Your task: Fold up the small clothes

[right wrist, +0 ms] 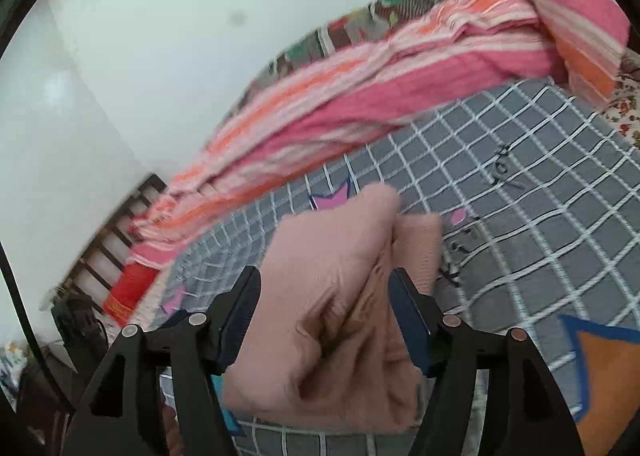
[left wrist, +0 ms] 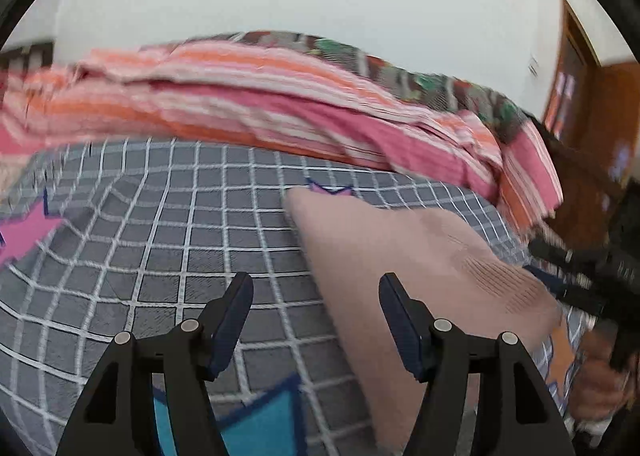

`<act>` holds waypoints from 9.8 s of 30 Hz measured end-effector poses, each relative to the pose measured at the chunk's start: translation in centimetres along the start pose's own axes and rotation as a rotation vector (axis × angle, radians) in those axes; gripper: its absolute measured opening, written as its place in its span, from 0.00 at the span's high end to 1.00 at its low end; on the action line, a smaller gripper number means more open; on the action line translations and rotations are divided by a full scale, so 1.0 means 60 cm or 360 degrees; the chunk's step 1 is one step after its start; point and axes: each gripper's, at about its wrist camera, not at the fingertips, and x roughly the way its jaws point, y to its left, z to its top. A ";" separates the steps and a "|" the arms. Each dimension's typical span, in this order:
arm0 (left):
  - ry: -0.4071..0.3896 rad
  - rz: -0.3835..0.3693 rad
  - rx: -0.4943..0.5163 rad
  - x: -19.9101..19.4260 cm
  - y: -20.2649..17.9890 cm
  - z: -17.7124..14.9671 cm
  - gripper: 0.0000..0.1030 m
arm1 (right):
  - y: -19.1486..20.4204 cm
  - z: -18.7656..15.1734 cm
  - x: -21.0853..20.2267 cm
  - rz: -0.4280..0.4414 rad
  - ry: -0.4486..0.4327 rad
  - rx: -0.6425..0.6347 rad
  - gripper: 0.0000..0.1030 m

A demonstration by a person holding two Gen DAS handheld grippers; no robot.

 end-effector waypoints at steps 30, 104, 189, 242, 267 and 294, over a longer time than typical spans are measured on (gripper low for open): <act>-0.0051 -0.0113 -0.0266 0.011 0.078 -0.019 0.39 | -0.042 -0.042 0.056 -0.0257 0.0073 -0.0007 0.35; 0.0168 -0.0128 0.0368 -0.032 0.048 -0.094 0.82 | 0.079 -0.014 0.170 -0.0195 0.0059 -0.0305 0.64; 0.0054 -0.0038 0.0090 0.036 0.055 -0.039 0.27 | 0.076 -0.034 0.156 -0.0350 0.0006 -0.0450 0.68; 0.0064 0.0109 -0.0019 0.069 0.079 0.000 0.51 | 0.069 -0.035 0.157 -0.0366 0.0015 -0.0421 0.61; 0.0051 0.0131 0.0046 0.049 0.070 -0.008 0.45 | 0.063 -0.038 0.152 -0.0354 0.0000 -0.0409 0.63; 0.0151 0.0035 0.0087 -0.016 0.069 -0.052 0.37 | 0.103 -0.103 0.045 -0.0545 0.0166 -0.0391 0.68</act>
